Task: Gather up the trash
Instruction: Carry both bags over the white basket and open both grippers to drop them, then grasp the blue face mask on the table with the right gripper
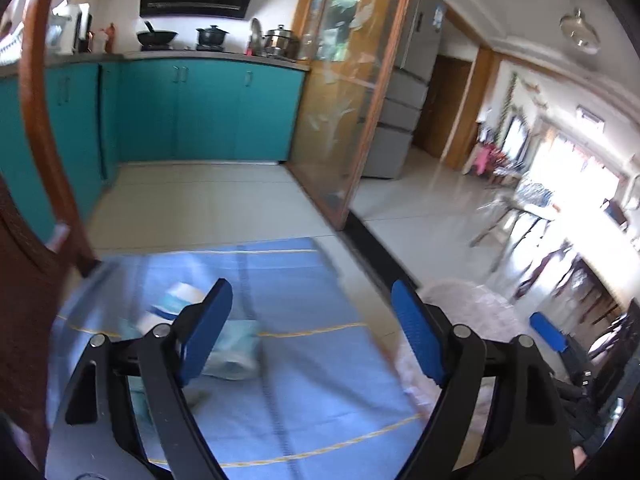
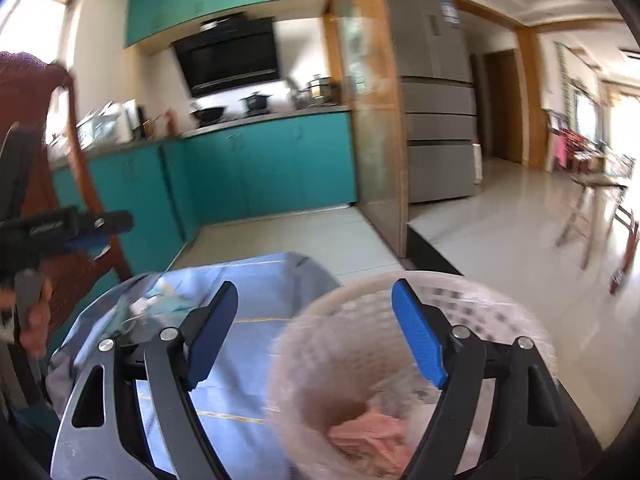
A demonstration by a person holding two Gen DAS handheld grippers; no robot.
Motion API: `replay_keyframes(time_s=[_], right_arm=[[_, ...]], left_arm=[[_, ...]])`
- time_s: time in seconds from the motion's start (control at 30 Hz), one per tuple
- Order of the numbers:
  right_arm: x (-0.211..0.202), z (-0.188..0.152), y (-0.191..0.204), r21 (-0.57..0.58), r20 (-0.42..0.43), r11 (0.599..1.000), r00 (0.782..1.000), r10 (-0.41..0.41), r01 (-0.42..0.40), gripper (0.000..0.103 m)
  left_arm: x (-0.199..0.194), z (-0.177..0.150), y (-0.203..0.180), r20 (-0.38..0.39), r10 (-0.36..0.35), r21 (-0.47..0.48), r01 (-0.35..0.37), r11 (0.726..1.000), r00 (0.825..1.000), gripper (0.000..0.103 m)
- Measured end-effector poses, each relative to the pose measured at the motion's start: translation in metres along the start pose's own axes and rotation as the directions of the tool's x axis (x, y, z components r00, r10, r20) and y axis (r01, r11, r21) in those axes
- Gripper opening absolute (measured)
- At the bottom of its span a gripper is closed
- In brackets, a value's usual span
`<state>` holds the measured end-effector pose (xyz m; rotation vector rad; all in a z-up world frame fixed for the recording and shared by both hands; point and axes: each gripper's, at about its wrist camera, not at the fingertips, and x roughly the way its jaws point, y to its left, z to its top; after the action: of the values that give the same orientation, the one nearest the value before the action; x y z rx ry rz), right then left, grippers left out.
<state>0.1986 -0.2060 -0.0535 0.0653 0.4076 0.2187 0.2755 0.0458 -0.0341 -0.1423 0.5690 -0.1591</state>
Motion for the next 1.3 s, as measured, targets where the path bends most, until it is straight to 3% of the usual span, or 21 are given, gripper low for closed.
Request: replay_keyframes(time_s=[0.23,0.37,0.47,0.53,0.73,0.87,0.97,1.17,1.3], right_arm=[[0.04,-0.002,0.062,-0.073,-0.093,0.979,0.978,0.185,-0.192,0.081],[0.078,0.012,0.094,-0.105,-0.192,0.957,0.95,0.246,-0.269,0.081],[0.108,0.026,0.119,-0.145,-0.245,0.937,0.929,0.277,-0.318,0.079],[0.124,0.029,0.136,-0.172,-0.262,0.925,0.921,0.289,-0.34,0.074],[0.179,0.01,0.173,-0.181,-0.378,0.917,0.886,0.269,-0.356,0.072],[0.206,-0.01,0.182,-0.161,-0.481,0.917,0.84,0.25,-0.366,0.072],[0.21,-0.021,0.183,-0.171,-0.516,0.914,0.824,0.236,-0.369,0.071],[0.201,-0.033,0.174,-0.171,-0.546,0.906,0.802,0.241,-0.388,0.029],[0.187,-0.034,0.161,-0.157,-0.545,0.91,0.802,0.245,-0.384,0.023]], left_arm=[[-0.034,-0.009,0.028,0.117,0.156,0.025,-0.16,0.987,0.981,0.082],[-0.077,-0.004,0.037,0.255,0.225,0.045,-0.244,0.969,0.94,0.082],[-0.097,-0.002,0.05,0.327,0.256,0.007,-0.273,0.962,0.91,0.082],[-0.103,-0.001,0.057,0.35,0.262,-0.022,-0.272,0.962,0.9,0.079],[-0.094,-0.001,0.063,0.304,0.269,-0.032,-0.272,0.962,0.914,0.078],[-0.088,-0.007,0.065,0.266,0.277,-0.011,-0.284,0.959,0.923,0.078],[-0.083,-0.01,0.069,0.216,0.238,-0.019,-0.24,0.971,0.947,0.078],[-0.068,-0.017,0.074,0.123,0.195,-0.057,-0.189,0.98,0.973,0.078],[-0.052,-0.024,0.077,0.034,0.189,-0.065,-0.187,0.98,0.981,0.078]])
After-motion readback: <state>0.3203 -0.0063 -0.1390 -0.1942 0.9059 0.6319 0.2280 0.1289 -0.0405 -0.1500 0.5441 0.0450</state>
